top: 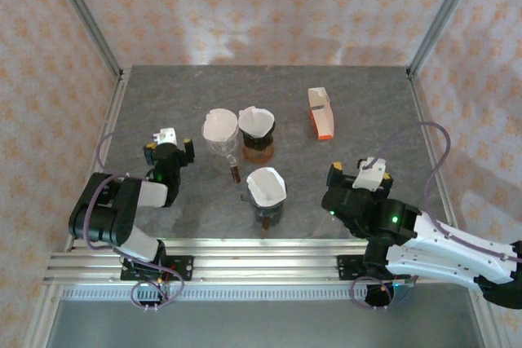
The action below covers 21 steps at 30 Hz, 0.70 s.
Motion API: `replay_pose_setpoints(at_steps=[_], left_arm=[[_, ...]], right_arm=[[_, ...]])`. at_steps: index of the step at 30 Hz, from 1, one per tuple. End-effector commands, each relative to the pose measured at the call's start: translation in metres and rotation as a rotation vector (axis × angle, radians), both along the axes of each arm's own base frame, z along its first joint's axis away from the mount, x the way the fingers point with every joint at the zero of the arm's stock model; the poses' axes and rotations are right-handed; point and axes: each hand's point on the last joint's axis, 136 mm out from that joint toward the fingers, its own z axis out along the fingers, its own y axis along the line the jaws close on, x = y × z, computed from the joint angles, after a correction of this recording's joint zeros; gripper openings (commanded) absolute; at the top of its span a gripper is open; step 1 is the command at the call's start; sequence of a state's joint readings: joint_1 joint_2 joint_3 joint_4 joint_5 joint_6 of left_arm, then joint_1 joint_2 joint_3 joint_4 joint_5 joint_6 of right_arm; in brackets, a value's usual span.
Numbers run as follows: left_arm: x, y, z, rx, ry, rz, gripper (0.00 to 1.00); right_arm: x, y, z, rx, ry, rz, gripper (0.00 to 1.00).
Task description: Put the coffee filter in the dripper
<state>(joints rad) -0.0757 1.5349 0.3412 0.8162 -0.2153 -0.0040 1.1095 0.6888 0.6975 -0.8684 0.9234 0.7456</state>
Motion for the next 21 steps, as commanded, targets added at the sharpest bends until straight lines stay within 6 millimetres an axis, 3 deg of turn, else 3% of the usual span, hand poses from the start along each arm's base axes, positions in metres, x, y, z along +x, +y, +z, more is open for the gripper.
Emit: replay_pose_setpoints(at_steps=[1,8,17,21], left_arm=[[0.016,0.009,0.035,-0.024,-0.138,0.029,1.00],[0.012,0.014,0.033,-0.008,-0.136,0.068,1.00],[0.013,0.013,0.034,-0.002,-0.141,0.068,1.00],[0.013,0.013,0.034,-0.002,-0.141,0.067,1.00]], right_arm=[[0.007,-0.003,0.004,0.018,-0.028,-0.030,1.00],[0.035,-0.016,-0.011,0.026,0.024,-0.098,1.00],[0.095,-0.060,-0.011,-0.052,-0.013,-0.232,1.00],[0.122,-0.081,-0.031,-0.127,0.011,-0.253,1.00]])
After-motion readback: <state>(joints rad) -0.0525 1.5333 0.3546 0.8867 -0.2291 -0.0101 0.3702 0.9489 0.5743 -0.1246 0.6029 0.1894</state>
